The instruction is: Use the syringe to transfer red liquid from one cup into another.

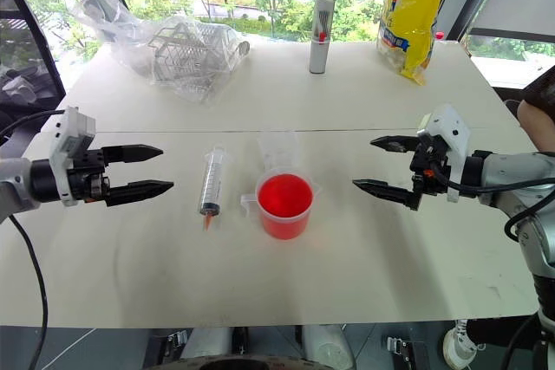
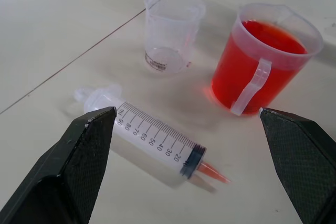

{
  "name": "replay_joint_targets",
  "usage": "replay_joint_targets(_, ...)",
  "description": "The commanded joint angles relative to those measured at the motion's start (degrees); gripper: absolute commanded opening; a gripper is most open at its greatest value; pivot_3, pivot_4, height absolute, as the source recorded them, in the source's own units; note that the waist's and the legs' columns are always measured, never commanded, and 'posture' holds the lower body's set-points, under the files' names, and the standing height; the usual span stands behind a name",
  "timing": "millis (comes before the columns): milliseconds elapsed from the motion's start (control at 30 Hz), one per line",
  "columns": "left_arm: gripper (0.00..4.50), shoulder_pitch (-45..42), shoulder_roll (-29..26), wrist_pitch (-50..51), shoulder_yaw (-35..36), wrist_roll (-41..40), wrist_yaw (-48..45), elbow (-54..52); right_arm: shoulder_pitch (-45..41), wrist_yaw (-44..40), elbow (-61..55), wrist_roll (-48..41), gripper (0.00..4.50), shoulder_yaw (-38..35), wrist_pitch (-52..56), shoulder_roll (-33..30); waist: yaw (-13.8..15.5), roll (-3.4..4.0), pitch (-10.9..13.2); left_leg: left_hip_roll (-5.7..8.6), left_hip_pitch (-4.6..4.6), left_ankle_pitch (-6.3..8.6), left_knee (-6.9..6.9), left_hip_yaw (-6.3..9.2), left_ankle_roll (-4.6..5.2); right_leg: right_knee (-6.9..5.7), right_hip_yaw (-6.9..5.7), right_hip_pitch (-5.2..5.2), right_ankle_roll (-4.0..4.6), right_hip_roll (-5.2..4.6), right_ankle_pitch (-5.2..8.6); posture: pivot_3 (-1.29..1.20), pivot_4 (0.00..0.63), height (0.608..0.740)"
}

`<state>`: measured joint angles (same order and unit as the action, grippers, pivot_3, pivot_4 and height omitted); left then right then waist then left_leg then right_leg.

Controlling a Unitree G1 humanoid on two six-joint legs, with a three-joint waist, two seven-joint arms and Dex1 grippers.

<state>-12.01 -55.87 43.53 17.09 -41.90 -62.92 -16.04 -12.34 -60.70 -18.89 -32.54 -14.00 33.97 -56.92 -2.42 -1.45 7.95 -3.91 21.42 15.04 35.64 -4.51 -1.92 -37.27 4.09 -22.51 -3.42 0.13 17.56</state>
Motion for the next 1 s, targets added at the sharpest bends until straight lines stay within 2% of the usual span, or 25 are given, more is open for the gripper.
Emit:
replay_joint_targets(33, 4.5, 0.78, -1.47, -1.34, 0.77, 0.9, -0.26, -2.01, -1.14, -0.23, -1.19, -0.41, 4.44, -0.77, -0.21, -0.96, -0.03, 0.0, 0.0, 0.0, 0.0, 0.0, 0.0, 0.0, 0.0, 0.0, 0.0, 0.0, 0.0, 0.0, 0.0, 0.0, 0.15, 0.74)
replay_joint_targets(700, 4.5, 0.38, -1.18, -0.59, 1.51, -0.61, 0.53, -2.34, -1.85, 0.29, -1.06, -0.12, 4.44, -0.1, -0.03, -0.62, -0.02, 0.0, 0.0, 0.0, 0.0, 0.0, 0.0, -0.01, 0.0, 0.0, 0.0, 0.0, 0.01, -0.01, 0.0, 0.0, 0.15, 0.74)
replay_joint_targets(1000, 4.5, -0.04, -0.82, 4.17, 1.33, -2.93, 4.2, -3.07, -2.19, 0.5, -1.36, -0.28, 4.44, -0.37, 0.5, -0.82, -0.01, 0.0, 0.0, 0.0, 0.0, 0.0, 0.0, -0.01, 0.0, 0.0, 0.0, 0.0, 0.01, -0.01, 0.0, 0.0, 0.15, 0.74)
